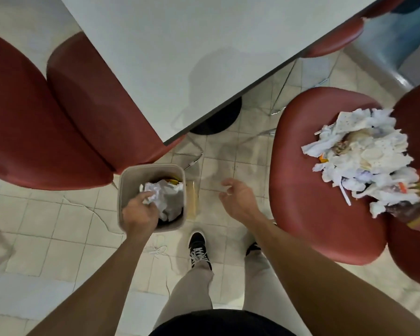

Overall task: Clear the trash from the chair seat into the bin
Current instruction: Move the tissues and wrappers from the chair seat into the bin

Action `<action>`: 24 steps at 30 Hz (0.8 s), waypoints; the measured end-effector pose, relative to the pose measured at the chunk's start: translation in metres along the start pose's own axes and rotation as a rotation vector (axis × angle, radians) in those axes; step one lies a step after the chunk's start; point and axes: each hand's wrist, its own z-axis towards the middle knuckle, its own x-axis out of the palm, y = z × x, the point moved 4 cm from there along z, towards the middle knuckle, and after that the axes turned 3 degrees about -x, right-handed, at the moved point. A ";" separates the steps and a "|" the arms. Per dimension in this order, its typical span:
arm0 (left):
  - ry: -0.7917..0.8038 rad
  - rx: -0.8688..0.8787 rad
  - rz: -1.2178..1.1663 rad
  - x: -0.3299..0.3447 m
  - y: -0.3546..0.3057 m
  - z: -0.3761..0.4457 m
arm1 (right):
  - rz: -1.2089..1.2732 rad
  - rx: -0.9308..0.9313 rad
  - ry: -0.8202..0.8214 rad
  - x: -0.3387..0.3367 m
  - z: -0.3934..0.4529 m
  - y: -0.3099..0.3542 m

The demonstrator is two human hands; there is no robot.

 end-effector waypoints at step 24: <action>0.530 0.435 0.206 0.326 -0.285 -0.151 | 0.293 0.440 -0.474 -0.291 -0.005 -0.310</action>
